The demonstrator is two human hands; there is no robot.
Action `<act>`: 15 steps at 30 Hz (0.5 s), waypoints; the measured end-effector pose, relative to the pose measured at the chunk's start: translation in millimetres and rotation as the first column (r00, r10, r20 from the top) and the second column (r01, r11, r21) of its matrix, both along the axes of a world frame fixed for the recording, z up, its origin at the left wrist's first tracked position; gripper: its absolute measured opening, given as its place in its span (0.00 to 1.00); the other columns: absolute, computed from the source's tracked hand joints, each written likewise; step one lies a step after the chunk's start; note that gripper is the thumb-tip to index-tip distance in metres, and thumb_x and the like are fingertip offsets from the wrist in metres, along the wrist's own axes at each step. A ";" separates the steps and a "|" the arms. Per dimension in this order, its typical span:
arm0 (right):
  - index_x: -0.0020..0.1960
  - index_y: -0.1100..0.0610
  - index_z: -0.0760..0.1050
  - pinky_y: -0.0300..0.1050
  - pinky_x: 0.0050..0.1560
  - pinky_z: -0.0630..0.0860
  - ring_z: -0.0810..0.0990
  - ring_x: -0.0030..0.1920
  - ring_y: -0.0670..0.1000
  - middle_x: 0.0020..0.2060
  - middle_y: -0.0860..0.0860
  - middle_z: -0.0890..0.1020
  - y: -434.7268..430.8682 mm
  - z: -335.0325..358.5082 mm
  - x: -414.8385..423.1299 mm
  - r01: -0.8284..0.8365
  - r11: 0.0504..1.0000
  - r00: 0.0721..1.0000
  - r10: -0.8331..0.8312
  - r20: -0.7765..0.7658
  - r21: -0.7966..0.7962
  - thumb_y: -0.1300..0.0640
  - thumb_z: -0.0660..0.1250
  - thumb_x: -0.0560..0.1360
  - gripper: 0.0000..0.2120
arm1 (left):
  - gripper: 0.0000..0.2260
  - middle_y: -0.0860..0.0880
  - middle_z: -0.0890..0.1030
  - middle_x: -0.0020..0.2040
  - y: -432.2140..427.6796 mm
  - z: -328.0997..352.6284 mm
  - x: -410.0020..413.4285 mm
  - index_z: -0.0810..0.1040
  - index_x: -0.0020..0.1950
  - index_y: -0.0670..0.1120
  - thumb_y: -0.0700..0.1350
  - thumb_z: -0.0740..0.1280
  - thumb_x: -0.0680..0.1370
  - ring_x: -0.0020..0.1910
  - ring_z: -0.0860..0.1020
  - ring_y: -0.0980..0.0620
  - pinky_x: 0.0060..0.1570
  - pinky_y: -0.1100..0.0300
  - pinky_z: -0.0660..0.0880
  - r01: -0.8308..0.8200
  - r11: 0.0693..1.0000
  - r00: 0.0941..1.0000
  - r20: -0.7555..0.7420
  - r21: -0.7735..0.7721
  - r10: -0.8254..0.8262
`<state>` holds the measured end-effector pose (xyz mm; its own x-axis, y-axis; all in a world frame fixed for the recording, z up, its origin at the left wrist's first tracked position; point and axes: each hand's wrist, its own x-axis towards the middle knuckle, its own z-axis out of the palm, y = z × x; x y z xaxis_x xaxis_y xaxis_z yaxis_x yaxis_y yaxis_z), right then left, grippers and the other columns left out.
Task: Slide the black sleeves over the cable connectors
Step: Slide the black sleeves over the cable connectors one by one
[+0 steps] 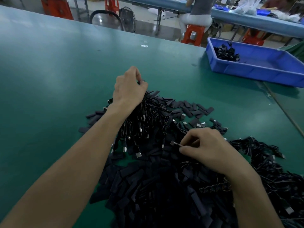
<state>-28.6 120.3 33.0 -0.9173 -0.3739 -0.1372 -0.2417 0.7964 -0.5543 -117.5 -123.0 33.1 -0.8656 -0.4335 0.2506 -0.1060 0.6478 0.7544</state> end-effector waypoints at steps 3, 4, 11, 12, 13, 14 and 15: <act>0.42 0.45 0.81 0.24 0.41 0.72 0.79 0.42 0.34 0.38 0.39 0.83 5.3 -1.8 -5.0 0.068 0.992 0.993 -0.077 -0.092 -0.106 0.51 0.73 0.76 0.04 | 0.04 0.51 0.74 0.41 7.4 0.6 1.5 0.78 0.50 0.50 0.49 0.65 0.78 0.42 0.73 0.46 0.43 0.54 0.67 0.036 0.995 0.998 0.054 -0.097 -0.031; 0.43 0.45 0.81 0.23 0.41 0.71 0.79 0.43 0.34 0.39 0.39 0.83 6.1 -2.7 -6.3 0.082 0.988 0.987 -0.099 -0.127 -0.131 0.51 0.72 0.77 0.04 | 0.06 0.50 0.74 0.46 8.9 -0.1 1.9 0.79 0.51 0.50 0.51 0.65 0.79 0.43 0.72 0.46 0.44 0.54 0.67 0.049 0.990 0.996 0.084 -0.129 -0.038; 0.43 0.41 0.80 0.27 0.44 0.70 0.78 0.45 0.34 0.43 0.37 0.82 3.6 -15.7 -11.1 0.070 0.974 0.988 -0.097 -0.119 -0.217 0.50 0.69 0.78 0.06 | 0.10 0.51 0.69 0.51 12.5 11.1 12.2 0.82 0.54 0.53 0.56 0.66 0.80 0.44 0.75 0.46 0.42 0.55 0.68 0.054 0.964 0.998 0.054 -0.262 -0.042; 0.43 0.41 0.80 0.29 0.43 0.72 0.79 0.45 0.36 0.42 0.38 0.83 4.5 -17.0 -11.6 0.069 0.970 0.988 -0.098 -0.116 -0.233 0.50 0.70 0.78 0.06 | 0.10 0.52 0.70 0.48 16.5 14.6 17.5 0.82 0.53 0.52 0.56 0.66 0.81 0.40 0.75 0.49 0.38 0.59 0.66 0.041 0.955 0.998 -0.024 -0.292 -0.050; 0.43 0.41 0.80 0.32 0.43 0.75 0.80 0.44 0.39 0.41 0.38 0.83 5.4 -17.8 -13.0 0.068 0.966 0.989 -0.099 -0.112 -0.248 0.50 0.70 0.78 0.06 | 0.10 0.54 0.70 0.44 21.8 17.8 24.5 0.82 0.51 0.51 0.55 0.66 0.81 0.35 0.72 0.54 0.33 0.64 0.62 0.032 0.945 0.989 -0.124 -0.326 -0.076; 0.43 0.41 0.80 0.36 0.44 0.77 0.81 0.43 0.41 0.41 0.38 0.83 6.7 -18.9 -14.6 0.067 0.964 0.990 -0.098 -0.106 -0.258 0.49 0.70 0.78 0.06 | 0.10 0.56 0.70 0.39 28.6 20.2 34.3 0.82 0.48 0.50 0.54 0.66 0.81 0.31 0.69 0.58 0.30 0.67 0.59 0.046 0.933 0.966 -0.222 -0.356 -0.132; 0.43 0.41 0.81 0.38 0.45 0.78 0.82 0.42 0.42 0.41 0.37 0.83 7.5 -19.6 -16.2 0.068 0.961 0.991 -0.096 -0.094 -0.267 0.49 0.70 0.78 0.06 | 0.10 0.58 0.70 0.35 36.5 21.2 45.7 0.81 0.46 0.49 0.53 0.67 0.81 0.29 0.68 0.60 0.30 0.69 0.59 0.100 0.921 0.931 -0.291 -0.376 -0.220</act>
